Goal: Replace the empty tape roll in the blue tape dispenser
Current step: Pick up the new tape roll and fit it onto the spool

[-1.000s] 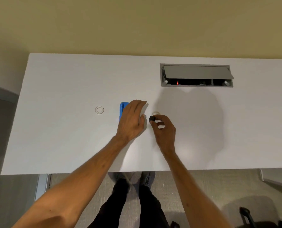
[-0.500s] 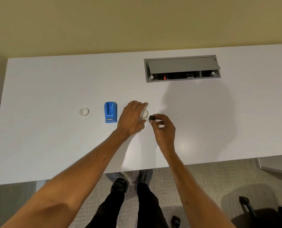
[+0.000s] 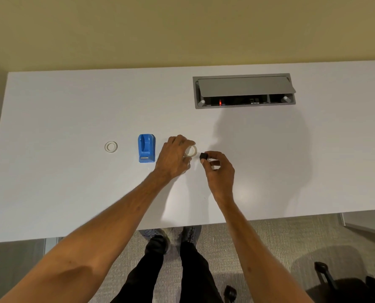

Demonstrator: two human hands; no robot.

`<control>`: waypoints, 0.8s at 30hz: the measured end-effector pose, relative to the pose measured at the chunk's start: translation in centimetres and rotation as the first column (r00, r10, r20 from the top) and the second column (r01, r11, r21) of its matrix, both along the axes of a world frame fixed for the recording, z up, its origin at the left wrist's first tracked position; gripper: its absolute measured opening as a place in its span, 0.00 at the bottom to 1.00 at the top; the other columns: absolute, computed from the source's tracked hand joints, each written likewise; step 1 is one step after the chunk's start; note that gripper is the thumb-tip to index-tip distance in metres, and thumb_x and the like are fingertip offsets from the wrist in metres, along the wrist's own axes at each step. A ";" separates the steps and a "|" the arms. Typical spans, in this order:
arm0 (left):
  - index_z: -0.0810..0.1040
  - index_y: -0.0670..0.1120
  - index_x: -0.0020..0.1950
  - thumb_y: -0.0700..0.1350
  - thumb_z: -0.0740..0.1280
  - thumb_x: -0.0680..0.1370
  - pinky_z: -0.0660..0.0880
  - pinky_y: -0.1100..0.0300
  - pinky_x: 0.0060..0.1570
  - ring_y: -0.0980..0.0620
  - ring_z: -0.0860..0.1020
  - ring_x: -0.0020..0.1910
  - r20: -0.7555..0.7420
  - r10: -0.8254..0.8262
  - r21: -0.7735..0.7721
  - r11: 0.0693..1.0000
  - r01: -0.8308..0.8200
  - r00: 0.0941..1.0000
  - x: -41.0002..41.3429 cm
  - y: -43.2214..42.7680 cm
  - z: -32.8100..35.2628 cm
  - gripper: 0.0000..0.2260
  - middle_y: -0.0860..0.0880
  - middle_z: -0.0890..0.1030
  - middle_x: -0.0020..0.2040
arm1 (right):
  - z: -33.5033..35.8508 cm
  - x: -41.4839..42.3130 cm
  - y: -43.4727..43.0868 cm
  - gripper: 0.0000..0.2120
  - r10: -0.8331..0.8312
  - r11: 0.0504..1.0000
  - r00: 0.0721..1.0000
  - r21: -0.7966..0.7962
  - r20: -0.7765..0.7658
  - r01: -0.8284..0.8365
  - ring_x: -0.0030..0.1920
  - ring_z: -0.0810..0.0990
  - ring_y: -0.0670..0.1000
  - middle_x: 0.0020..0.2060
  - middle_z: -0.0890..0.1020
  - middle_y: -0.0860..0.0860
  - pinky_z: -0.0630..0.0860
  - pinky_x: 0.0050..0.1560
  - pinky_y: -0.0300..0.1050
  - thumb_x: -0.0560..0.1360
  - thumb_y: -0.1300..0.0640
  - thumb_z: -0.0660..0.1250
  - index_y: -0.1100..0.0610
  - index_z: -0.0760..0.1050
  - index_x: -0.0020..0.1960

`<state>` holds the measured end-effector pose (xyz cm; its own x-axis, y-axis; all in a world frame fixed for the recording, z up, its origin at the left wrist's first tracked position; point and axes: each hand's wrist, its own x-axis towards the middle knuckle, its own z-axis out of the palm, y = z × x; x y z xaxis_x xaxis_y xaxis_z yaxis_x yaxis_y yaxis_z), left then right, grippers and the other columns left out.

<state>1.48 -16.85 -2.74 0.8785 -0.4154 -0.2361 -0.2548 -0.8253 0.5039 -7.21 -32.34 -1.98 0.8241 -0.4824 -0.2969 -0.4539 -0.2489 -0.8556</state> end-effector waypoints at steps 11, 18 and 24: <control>0.79 0.47 0.72 0.52 0.75 0.79 0.80 0.56 0.59 0.51 0.81 0.60 -0.066 0.197 -0.292 0.934 -0.208 0.978 -1.7 3.3 1.8 0.23 0.50 0.83 0.64 | 2.3 0.7 2.0 0.07 0.031 0.998 0.997 0.055 0.072 -0.035 0.51 0.86 0.47 0.54 0.88 0.45 0.81 0.50 0.35 0.80 0.58 0.76 0.51 0.84 0.58; 0.78 0.57 0.73 0.51 0.77 0.80 0.79 0.65 0.62 0.61 0.83 0.60 -0.226 0.343 -0.458 0.789 -0.410 0.912 -2.8 7.6 2.9 0.21 0.62 0.83 0.62 | 4.2 1.4 5.2 0.07 0.070 0.991 0.983 0.101 0.169 -0.088 0.52 0.86 0.46 0.55 0.87 0.45 0.81 0.49 0.33 0.80 0.56 0.76 0.50 0.86 0.58; 0.78 0.57 0.72 0.47 0.77 0.80 0.78 0.71 0.64 0.62 0.83 0.63 -0.262 0.359 -0.510 0.736 -0.444 0.896 -3.5 9.9 3.7 0.21 0.61 0.84 0.63 | 4.5 1.8 7.3 0.11 0.134 0.987 0.976 0.069 0.173 -0.148 0.54 0.86 0.49 0.56 0.87 0.47 0.83 0.53 0.41 0.80 0.60 0.76 0.52 0.84 0.61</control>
<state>-2.07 -6.90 0.91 0.9692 -0.1263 -0.2116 0.1432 -0.4101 0.9007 -5.45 -25.03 2.51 0.9233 -0.3377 -0.1828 -0.2684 -0.2268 -0.9362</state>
